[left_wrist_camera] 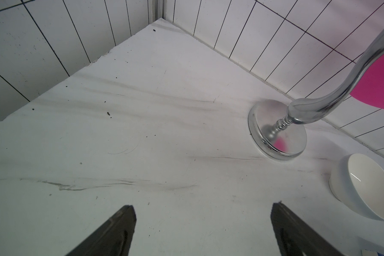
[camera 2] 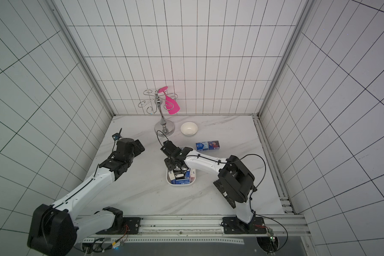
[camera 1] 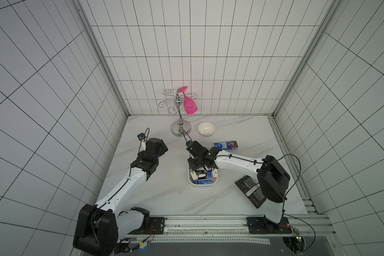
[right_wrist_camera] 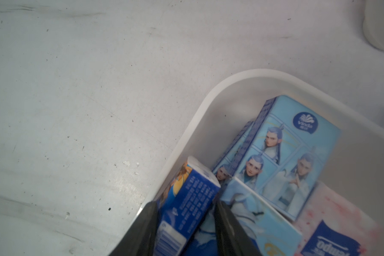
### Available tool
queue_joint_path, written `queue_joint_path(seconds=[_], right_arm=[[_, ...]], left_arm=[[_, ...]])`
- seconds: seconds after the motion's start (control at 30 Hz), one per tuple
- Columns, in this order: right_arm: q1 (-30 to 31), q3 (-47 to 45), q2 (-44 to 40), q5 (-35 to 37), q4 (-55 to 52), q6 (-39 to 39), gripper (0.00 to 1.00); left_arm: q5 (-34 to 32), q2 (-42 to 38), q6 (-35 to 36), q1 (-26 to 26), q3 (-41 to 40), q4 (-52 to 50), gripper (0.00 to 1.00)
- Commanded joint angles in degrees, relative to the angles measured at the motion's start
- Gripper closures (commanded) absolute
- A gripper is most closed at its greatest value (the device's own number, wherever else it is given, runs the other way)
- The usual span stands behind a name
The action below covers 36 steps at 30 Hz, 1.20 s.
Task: Take the pocket tissues out of the storage box
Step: Pick up the pocket tissues from the storage box.
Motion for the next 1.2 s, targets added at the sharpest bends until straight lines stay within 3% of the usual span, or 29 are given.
queue_joint_path(seconds=[0.0, 0.17, 0.57, 0.63, 0.93, 1.17], right_arm=[[-0.5, 0.8, 1.8, 1.2, -5.4, 0.8, 0.54], [-0.6, 1.2, 3.6, -0.2, -5.6, 0.9, 0.56], [-0.7, 1.1, 3.1, -0.4, -6.3, 0.8, 0.78], [-0.7, 0.9, 1.5, 0.0, -5.8, 0.8, 0.83], [-1.1, -0.3, -8.4, 0.5, -2.9, 0.7, 0.87], [-4.7, -3.4, -15.4, 2.3, -2.2, 0.3, 0.89]], left_arm=[[0.5, -0.9, -0.2, 0.2, -0.5, -0.1, 0.01], [0.5, -1.0, -0.2, 0.2, -0.6, -0.2, 0.01], [0.7, -1.0, -0.2, 0.2, -0.7, -0.2, 0.01], [0.9, -1.1, -0.3, 0.2, -0.6, -0.1, 0.01], [1.8, -0.3, -0.4, 0.2, 0.2, -0.5, 0.02], [2.4, 0.3, -0.1, 0.2, 1.0, -0.5, 0.02]])
